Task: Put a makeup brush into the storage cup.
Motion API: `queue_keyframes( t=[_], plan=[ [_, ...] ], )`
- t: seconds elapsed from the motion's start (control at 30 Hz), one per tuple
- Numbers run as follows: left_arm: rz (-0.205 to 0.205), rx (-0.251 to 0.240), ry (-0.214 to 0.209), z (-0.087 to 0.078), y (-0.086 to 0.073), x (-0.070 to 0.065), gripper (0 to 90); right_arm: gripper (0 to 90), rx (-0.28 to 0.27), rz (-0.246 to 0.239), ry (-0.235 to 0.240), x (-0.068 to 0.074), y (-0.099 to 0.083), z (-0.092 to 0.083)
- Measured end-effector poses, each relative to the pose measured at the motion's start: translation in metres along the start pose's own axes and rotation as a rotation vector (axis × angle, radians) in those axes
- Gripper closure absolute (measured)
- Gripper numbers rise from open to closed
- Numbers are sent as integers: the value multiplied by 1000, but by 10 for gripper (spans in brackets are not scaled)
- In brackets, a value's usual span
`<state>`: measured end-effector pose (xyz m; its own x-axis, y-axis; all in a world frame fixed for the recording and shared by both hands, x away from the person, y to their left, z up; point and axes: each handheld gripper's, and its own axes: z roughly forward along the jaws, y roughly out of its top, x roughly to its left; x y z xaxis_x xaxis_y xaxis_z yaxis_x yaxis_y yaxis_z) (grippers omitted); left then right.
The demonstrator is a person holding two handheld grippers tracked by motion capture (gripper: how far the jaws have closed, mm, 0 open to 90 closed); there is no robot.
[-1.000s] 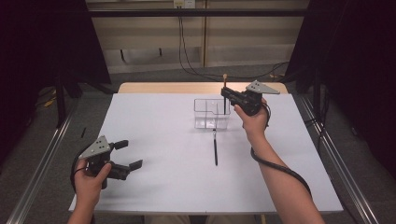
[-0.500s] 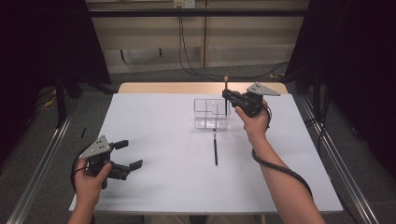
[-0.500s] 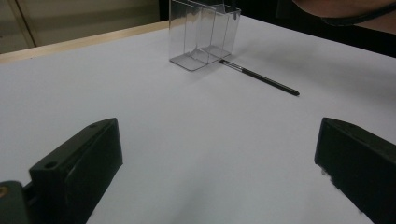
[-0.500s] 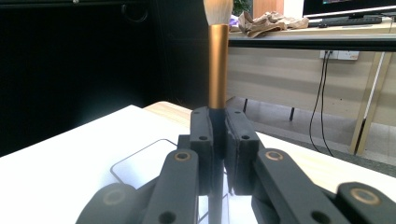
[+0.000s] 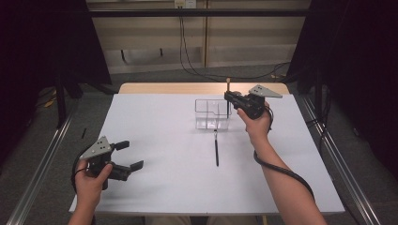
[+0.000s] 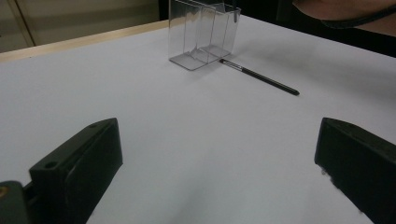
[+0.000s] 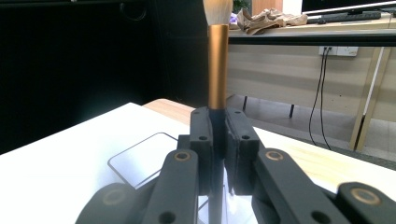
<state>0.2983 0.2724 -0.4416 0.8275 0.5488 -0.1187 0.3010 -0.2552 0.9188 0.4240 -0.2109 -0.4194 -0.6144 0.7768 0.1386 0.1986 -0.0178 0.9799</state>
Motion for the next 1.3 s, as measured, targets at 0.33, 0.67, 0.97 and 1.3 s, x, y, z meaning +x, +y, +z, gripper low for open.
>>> queue_keyframes(
  t=[0.33, 0.67, 0.97, 1.3],
  plan=[
    [1, 1, 0, -1, 0, 0, 9, 792, -3, 15, 4, -1, -1, -2],
    [2, 5, 6, 0, 0, -1, 9, 320, -8, 12, 8, 2, 5, -8],
    [9, 10, 11, 0, 1, -1, 9, 181, 38, 20, 21, 4, 5, -18],
    [13, 9, 11, 0, 2, -3, 8, 137, 34, 11, 50, 11, 5, -27]
  ],
)
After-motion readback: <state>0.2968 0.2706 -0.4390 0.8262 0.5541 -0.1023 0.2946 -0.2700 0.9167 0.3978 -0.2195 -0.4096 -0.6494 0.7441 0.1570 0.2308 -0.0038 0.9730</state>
